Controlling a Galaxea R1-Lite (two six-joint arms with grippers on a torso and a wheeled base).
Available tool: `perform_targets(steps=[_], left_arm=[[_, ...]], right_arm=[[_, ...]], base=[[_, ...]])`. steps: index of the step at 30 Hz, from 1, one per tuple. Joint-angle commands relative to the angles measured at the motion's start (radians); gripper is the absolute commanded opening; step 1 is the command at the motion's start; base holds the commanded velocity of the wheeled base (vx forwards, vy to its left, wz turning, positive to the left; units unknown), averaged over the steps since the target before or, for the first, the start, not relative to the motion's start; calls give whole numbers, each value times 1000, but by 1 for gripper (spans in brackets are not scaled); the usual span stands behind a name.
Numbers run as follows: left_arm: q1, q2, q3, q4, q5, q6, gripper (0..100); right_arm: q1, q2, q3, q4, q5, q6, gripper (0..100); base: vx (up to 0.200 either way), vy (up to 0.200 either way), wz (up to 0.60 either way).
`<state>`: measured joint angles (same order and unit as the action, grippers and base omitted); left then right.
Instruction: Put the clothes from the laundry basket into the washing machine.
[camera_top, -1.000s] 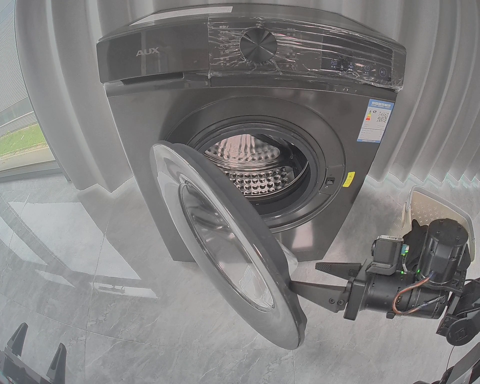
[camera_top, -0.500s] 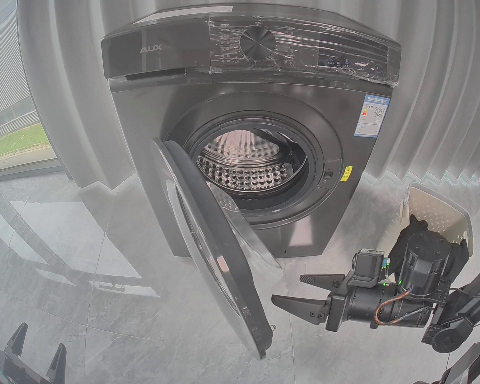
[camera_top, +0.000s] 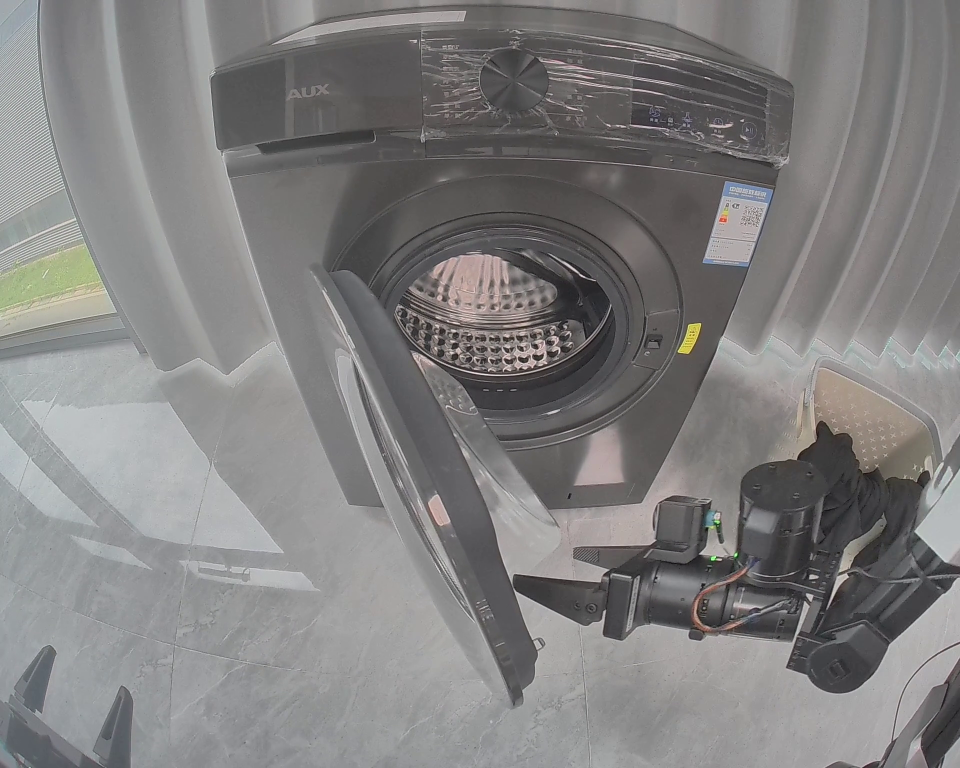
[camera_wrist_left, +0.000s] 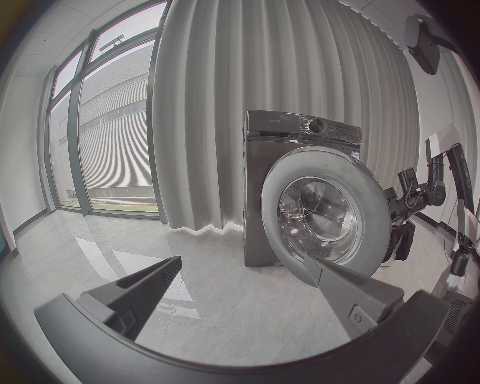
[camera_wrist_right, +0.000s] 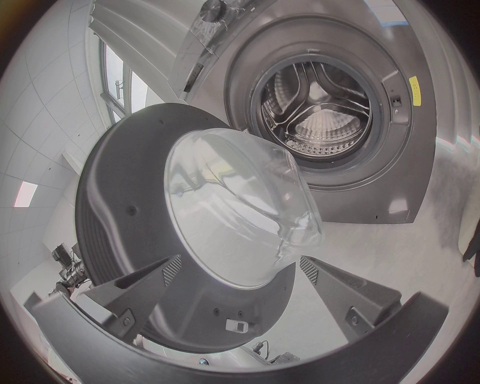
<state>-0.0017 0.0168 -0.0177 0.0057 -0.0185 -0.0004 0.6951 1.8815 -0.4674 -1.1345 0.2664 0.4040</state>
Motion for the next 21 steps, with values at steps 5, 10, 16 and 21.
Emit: perform_targets(steps=[5,10,16,21], left_arm=[[0,-17,18,0,0,0,100],[0,-17,18,0,0,-1,100],[0,-17,18,0,0,-1,100],[0,-17,18,0,0,-1,100]], right_arm=[[87,130,-54,-79,2,47,100],[144,126,-50,-149,5,108,100],[90,157,-85,-166,-6,127,100],[57,232,-128,-166,-6,127,100]], base=[[0,0,0],[0,0,0],[0,0,0],[0,0,0]])
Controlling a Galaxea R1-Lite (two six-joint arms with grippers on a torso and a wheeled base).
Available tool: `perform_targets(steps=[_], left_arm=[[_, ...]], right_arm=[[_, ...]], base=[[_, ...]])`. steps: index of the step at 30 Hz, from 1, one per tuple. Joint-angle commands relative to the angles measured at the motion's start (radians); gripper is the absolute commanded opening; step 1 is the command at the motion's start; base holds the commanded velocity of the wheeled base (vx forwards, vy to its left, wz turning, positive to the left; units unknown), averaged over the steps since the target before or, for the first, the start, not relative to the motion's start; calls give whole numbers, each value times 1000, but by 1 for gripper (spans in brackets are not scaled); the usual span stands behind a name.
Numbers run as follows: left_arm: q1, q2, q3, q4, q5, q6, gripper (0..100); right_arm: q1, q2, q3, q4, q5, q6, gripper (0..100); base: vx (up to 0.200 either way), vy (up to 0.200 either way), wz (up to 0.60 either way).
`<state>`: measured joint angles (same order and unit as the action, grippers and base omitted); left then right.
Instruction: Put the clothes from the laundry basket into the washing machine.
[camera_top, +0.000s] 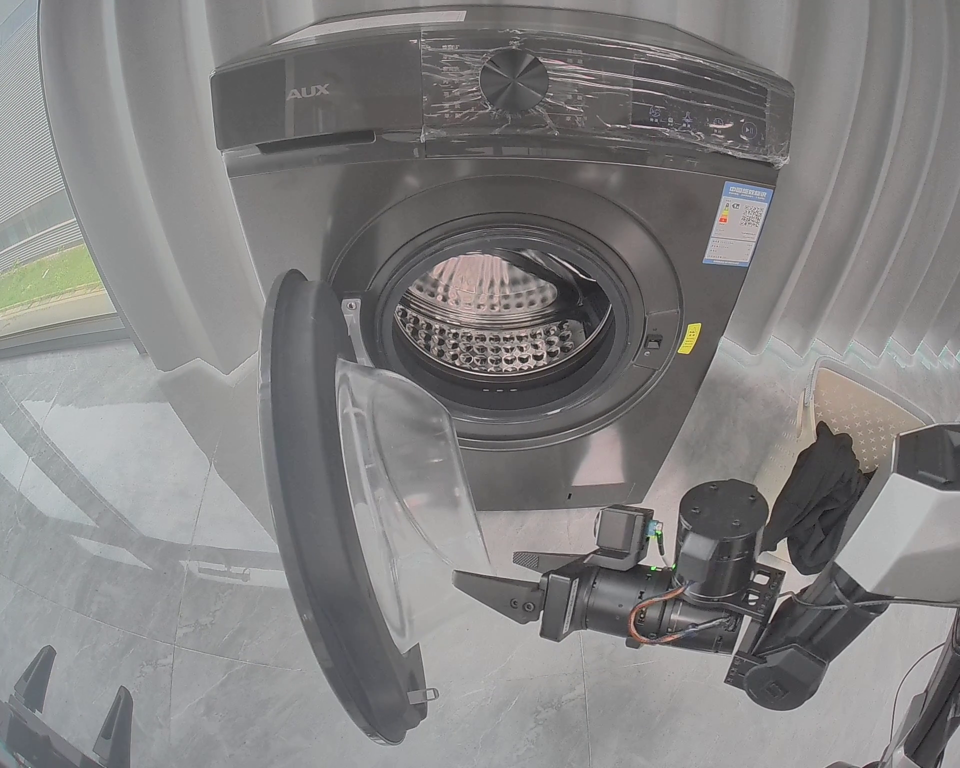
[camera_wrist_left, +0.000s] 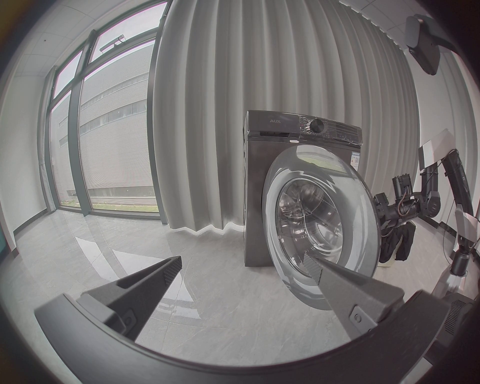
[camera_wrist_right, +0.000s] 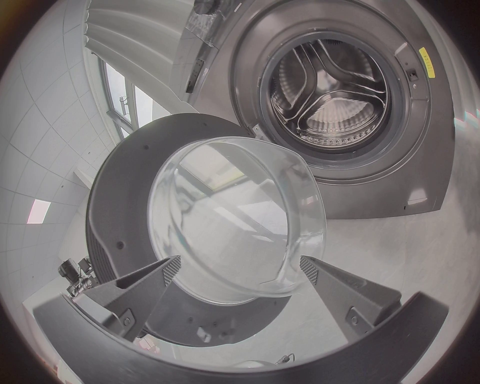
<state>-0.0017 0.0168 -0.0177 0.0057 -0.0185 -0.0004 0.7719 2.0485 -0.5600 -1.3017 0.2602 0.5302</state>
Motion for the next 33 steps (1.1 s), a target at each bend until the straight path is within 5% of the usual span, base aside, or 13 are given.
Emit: perform_targets(steps=[1,15,25,33], left_arm=[[0,-17,18,0,0,-1,100],[0,-17,18,0,-1,-1,100],[0,-17,18,0,-1,0,100],[0,-17,18,-1,-1,-3,100]], right_arm=[[-20,76,-43,1,1,-1,100],[66,208,-195,2,2,1,100],[63,210,-245,9,7,2,100],[66,266,-409,154,11,31,100]], base=[[0,0,0],[-43,0,0],[0,0,0],[0,0,0]])
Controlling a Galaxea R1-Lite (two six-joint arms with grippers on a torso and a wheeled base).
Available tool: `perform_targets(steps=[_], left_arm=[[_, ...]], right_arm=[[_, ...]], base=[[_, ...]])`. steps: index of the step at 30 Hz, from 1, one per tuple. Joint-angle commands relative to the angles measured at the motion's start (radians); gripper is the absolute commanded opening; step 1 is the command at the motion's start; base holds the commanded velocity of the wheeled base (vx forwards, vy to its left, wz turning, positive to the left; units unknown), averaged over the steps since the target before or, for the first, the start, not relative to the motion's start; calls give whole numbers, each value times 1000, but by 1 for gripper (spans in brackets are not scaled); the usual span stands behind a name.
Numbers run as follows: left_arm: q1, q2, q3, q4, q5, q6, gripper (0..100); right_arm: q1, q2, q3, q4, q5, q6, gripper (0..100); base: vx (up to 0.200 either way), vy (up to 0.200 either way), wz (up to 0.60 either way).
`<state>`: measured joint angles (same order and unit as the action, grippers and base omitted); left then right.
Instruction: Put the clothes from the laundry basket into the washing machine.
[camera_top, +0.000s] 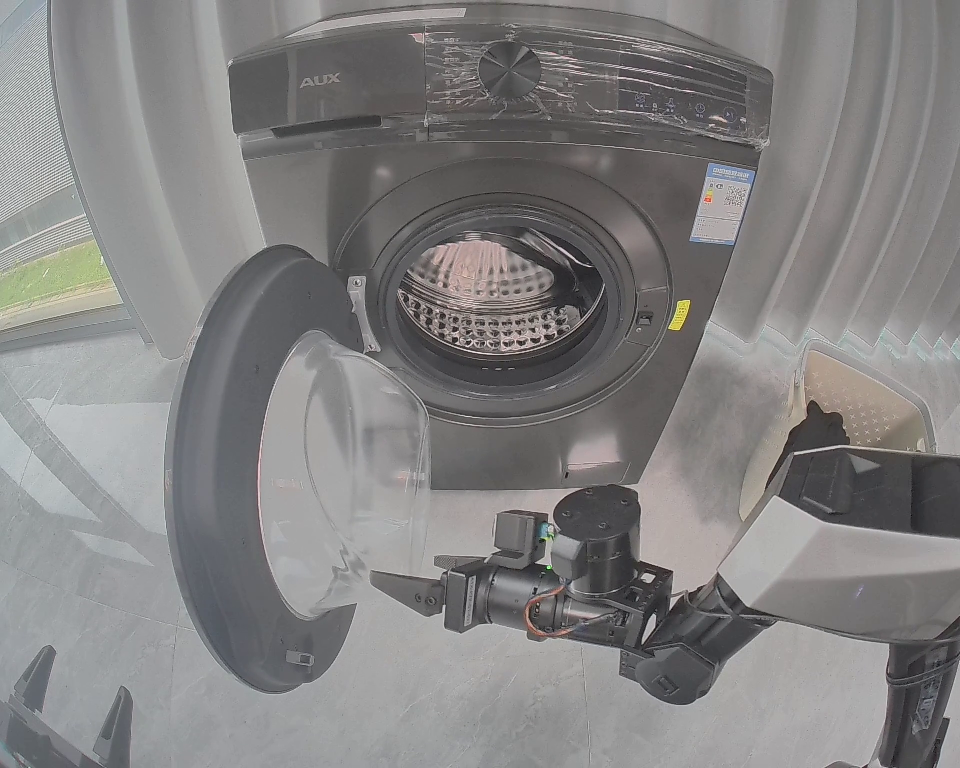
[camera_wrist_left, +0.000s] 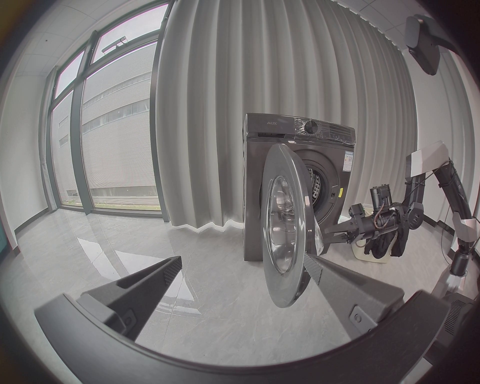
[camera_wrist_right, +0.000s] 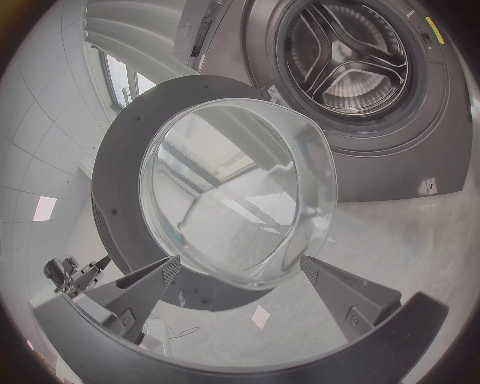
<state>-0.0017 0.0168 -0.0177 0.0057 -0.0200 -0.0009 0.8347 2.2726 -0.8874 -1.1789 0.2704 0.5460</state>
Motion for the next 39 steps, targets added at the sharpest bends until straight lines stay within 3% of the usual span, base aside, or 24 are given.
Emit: perform_targets(steps=[1,16,22,26,29,32,34,39], left_arm=[[0,-17,18,-1,0,-2,100],[0,-17,18,0,-1,-1,100],[0,-17,18,0,0,-1,100],[0,-17,18,0,0,-1,100],[0,-17,18,-1,0,-2,100],[0,-17,18,-1,0,-1,100],[0,-17,18,-1,0,-1,100],[0,-17,18,-1,0,-1,100]], right_arm=[[3,42,-82,32,1,15,100],[53,143,-242,55,-2,40,100],[46,125,-222,39,-10,51,100],[20,-15,-134,30,-20,28,100],[-17,-131,-54,32,-22,-40,100],[-83,-255,71,28,-37,-216,100],[-114,-311,143,25,-66,-279,100],[-186,-433,338,-50,-88,-336,100]], base=[[0,0,0],[0,0,0],[0,0,0],[0,0,0],[0,0,0],[0,0,0],[0,0,0],[0,0,0]])
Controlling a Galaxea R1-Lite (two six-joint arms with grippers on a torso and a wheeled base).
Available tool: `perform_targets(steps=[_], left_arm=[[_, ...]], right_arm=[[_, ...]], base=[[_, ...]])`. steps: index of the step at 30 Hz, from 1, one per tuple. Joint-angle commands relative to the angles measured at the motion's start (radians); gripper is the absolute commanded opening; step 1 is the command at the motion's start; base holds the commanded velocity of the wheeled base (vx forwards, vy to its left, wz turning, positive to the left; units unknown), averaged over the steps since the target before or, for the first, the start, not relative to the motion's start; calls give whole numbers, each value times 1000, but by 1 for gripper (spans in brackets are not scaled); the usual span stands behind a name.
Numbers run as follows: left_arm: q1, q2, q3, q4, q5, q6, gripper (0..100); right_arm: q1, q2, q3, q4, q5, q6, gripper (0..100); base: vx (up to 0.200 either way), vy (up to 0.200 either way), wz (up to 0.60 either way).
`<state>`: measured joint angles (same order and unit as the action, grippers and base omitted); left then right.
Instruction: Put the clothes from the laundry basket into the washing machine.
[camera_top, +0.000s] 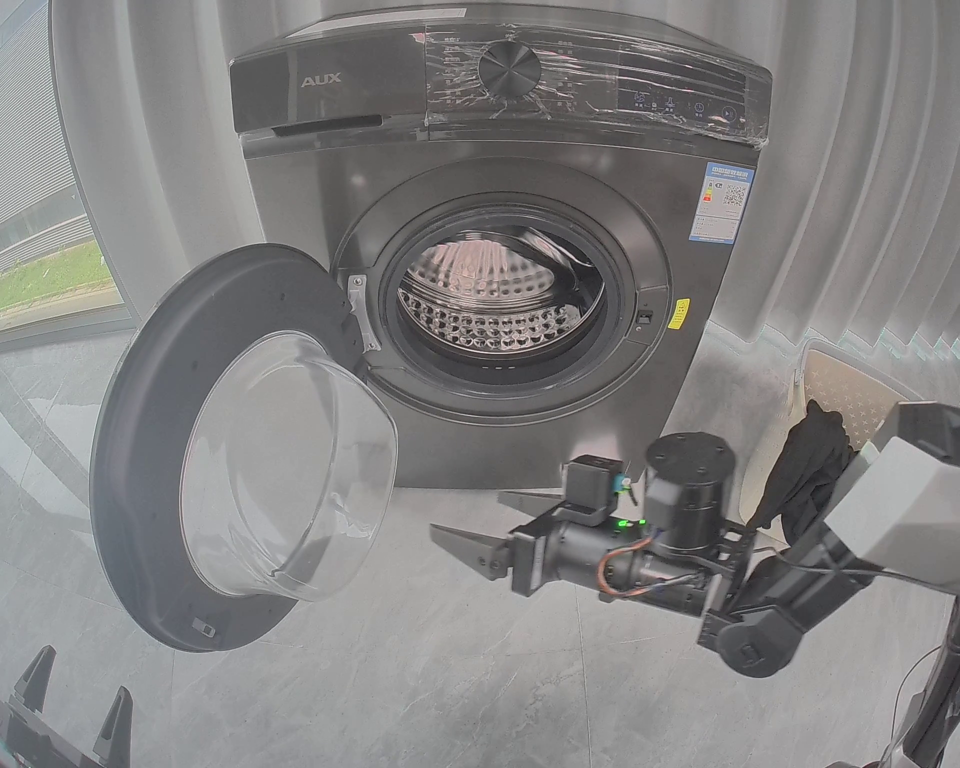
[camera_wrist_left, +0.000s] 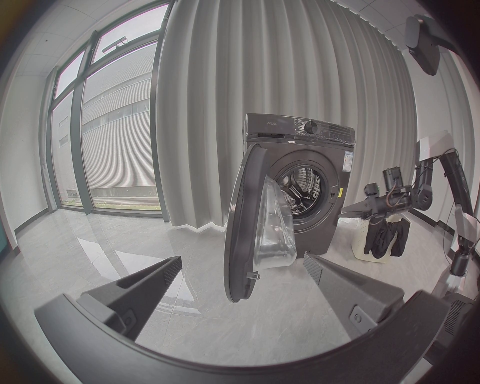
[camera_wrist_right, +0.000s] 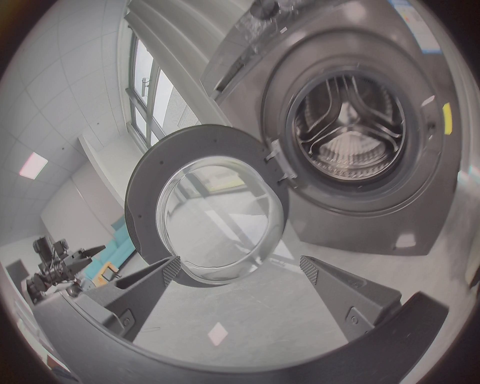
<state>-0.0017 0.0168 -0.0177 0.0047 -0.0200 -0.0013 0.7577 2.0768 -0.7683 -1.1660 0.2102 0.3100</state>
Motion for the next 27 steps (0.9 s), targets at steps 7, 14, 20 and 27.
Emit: perform_targets(steps=[7,14,20,27], left_arm=[[0,-17,18,0,-1,0,100],[0,-17,18,0,-1,0,100],[0,-17,18,0,-1,0,100],[2,-17,18,0,-1,1,100]], right_arm=[[-225,-439,420,-170,-31,-235,100],[-391,-673,535,-158,-31,-266,100],[-483,-865,627,-84,-31,-290,100],[-557,-1087,768,19,-28,-287,100]], base=[[0,0,0],[0,0,0],[0,0,0],[0,-143,0]])
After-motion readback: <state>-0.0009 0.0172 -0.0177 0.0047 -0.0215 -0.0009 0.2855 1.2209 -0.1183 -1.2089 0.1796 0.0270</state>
